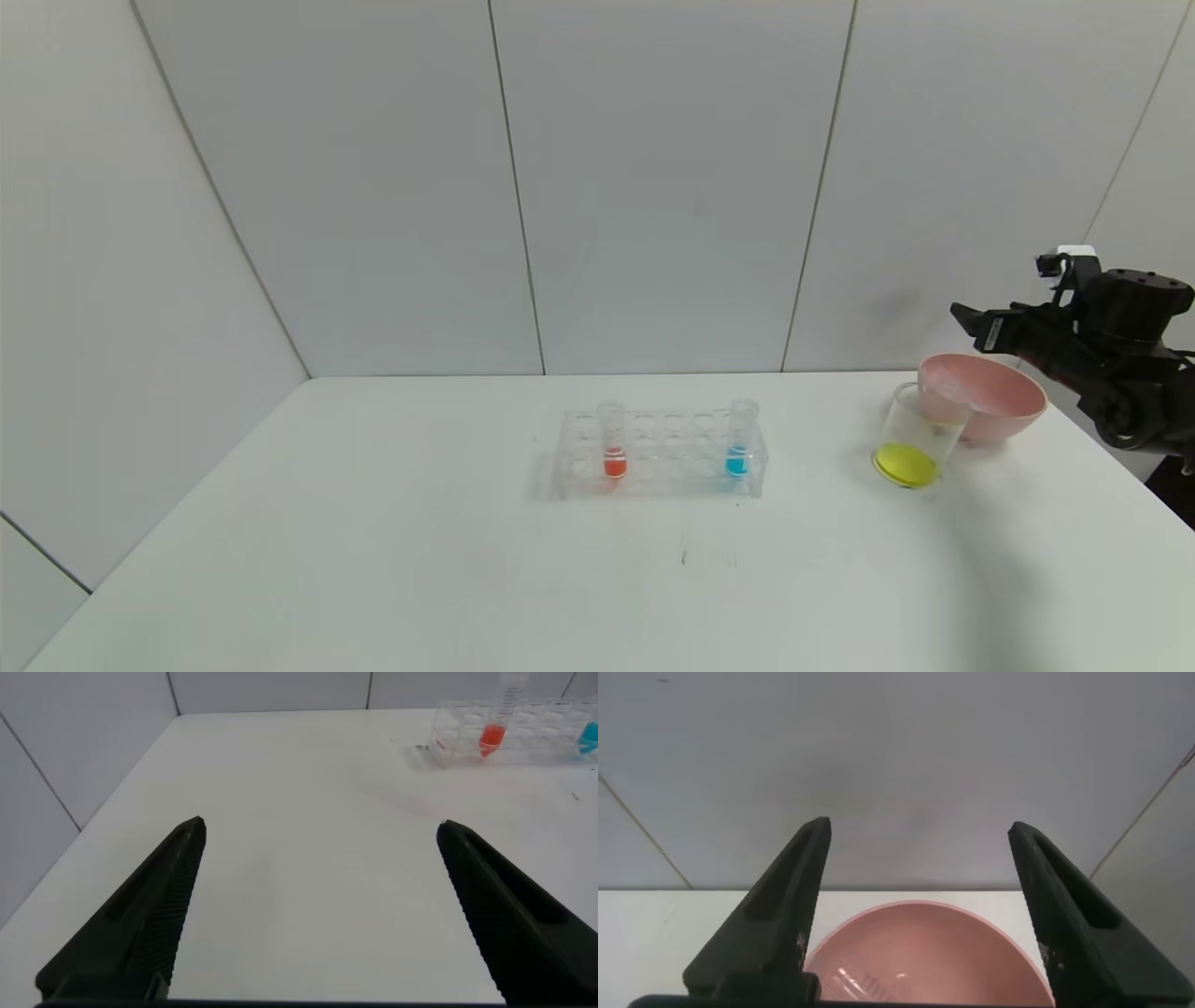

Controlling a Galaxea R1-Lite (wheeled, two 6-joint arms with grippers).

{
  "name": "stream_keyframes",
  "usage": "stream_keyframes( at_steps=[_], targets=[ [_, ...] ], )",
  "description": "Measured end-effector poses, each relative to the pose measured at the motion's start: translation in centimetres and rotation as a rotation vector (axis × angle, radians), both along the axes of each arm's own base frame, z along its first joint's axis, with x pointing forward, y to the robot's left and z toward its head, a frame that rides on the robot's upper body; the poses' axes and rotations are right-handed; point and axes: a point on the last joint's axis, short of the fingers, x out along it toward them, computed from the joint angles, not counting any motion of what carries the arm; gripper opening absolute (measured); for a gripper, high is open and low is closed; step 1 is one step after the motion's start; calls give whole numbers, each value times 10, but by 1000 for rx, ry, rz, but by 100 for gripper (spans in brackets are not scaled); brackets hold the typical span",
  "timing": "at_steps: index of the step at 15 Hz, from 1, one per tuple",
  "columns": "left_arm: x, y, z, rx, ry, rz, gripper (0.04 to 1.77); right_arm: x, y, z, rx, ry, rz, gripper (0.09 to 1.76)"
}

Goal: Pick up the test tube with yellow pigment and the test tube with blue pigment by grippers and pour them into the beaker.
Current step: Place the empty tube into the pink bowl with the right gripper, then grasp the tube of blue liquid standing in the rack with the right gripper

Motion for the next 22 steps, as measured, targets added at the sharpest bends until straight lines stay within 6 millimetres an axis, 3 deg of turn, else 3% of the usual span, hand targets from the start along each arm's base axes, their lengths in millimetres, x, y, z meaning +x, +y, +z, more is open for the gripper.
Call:
stream_keyframes(
  at_steps=[3, 6, 9, 12, 18, 22],
  targets=[
    [0, 0, 0, 0, 0, 0, 176, -2, 34, 12, 9, -17, -3, 149],
    [0, 0, 0, 0, 0, 0, 176, -9, 84, 20, 22, -17, 29, 156],
    [0, 0, 0, 0, 0, 0, 176, -34, 137, 29, 45, -1, 82, 161],
    [0, 0, 0, 0, 0, 0, 176, -77, 176, 37, 68, 25, 125, 164],
    [0, 0, 0, 0, 0, 0, 176, -190, 210, 25, 64, 85, 156, 168],
    [0, 0, 0, 0, 0, 0, 176, -251, 236, 11, 58, 52, 169, 169]
  ],
)
